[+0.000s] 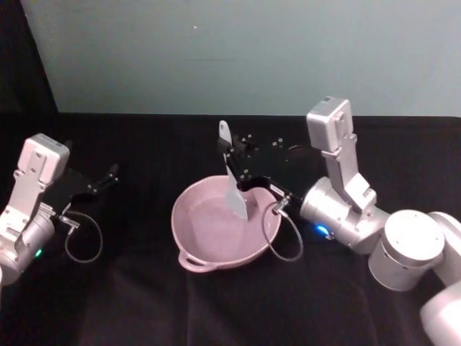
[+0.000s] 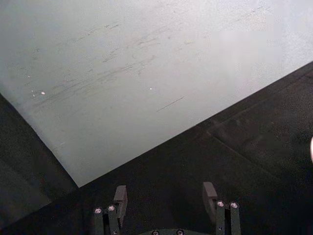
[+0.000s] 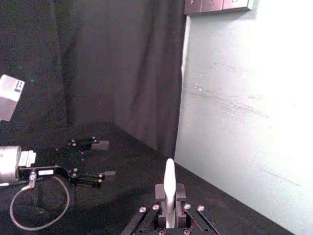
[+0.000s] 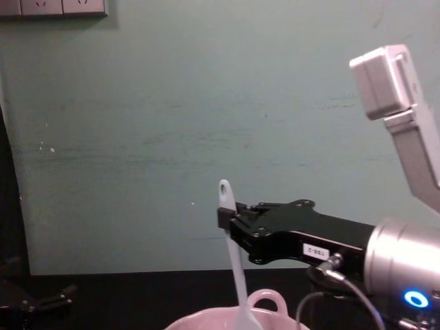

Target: Use the one hand to pick up the spoon and stir the clear water in the bowl.

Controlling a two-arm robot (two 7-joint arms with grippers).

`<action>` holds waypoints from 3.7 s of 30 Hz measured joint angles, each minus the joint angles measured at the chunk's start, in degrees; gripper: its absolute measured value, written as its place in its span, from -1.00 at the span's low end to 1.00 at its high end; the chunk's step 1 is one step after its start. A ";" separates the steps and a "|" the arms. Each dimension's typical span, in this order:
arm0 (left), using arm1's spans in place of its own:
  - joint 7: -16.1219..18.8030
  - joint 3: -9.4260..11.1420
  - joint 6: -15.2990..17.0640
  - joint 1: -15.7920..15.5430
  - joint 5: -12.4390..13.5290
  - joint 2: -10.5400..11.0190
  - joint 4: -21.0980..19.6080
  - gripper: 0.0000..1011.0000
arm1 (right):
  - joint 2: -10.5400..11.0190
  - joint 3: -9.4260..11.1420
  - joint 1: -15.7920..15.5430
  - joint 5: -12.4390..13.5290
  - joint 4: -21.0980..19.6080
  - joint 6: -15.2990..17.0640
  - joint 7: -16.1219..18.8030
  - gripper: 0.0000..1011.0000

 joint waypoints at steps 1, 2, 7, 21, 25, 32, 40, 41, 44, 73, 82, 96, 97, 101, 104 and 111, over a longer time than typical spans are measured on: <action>0.00 0.00 0.00 0.00 0.00 0.00 0.00 1.00 | 0.48 0.29 -0.78 0.00 -0.97 0.38 -0.14 -0.78; 0.00 0.00 0.00 0.00 0.00 0.00 0.00 1.00 | 0.73 0.42 -1.24 0.01 -1.51 0.55 -0.18 -0.78; 0.00 0.00 0.00 0.01 0.00 0.00 0.00 1.00 | 1.89 1.24 -3.88 0.44 -4.96 1.38 -0.29 -0.78; 0.00 0.00 0.00 0.00 0.00 0.00 0.00 1.00 | 0.72 -1.57 -5.43 2.14 -6.42 1.41 1.96 -0.78; 0.00 0.00 0.00 0.00 0.00 0.00 0.00 1.00 | -0.18 -2.45 -4.09 2.05 -4.72 0.76 2.46 -0.78; 0.00 -0.01 0.00 0.00 0.00 0.00 0.00 1.00 | -2.12 -2.59 -1.18 2.40 -0.11 -1.79 3.01 -0.78; 0.00 0.00 0.00 0.00 0.00 0.00 0.00 1.00 | -2.58 -1.85 1.15 2.18 3.10 -2.88 2.87 -0.78; 0.00 0.00 0.00 0.00 0.00 0.00 0.00 1.00 | -2.33 -1.60 1.10 2.09 3.06 -2.83 2.61 -0.78; 0.00 0.00 0.00 0.00 0.00 0.00 0.00 1.00 | -1.42 -0.95 0.44 1.74 2.14 -2.43 1.97 -0.78; 0.00 0.00 0.00 0.00 0.00 0.00 0.00 1.00 | 1.17 -1.03 -7.11 3.54 -6.09 -0.36 2.73 -0.78; 0.00 0.00 0.00 0.00 0.00 0.00 0.00 1.00 | -1.45 -3.01 -3.27 3.43 -0.93 -1.59 3.66 -0.78; 0.00 0.00 0.00 0.00 0.00 0.00 0.00 1.00 | -2.51 -1.89 0.83 1.91 4.13 -2.94 2.33 -0.78; 0.00 0.00 0.00 0.00 0.00 0.00 0.00 1.00 | -2.38 -1.72 0.76 1.82 4.07 -2.94 2.15 -0.78; 0.00 0.00 0.00 0.00 0.00 0.00 0.00 1.00 | -1.55 -0.82 -0.03 1.64 2.90 -2.74 1.47 -0.78; 0.00 0.00 0.00 0.00 0.00 0.00 0.00 1.00 | -0.71 -0.04 -1.15 1.67 1.42 -2.21 1.03 -0.78; 0.00 0.00 0.00 0.00 0.00 0.00 0.00 1.00 | 0.57 1.66 -4.22 4.12 -2.29 -1.20 1.12 -0.78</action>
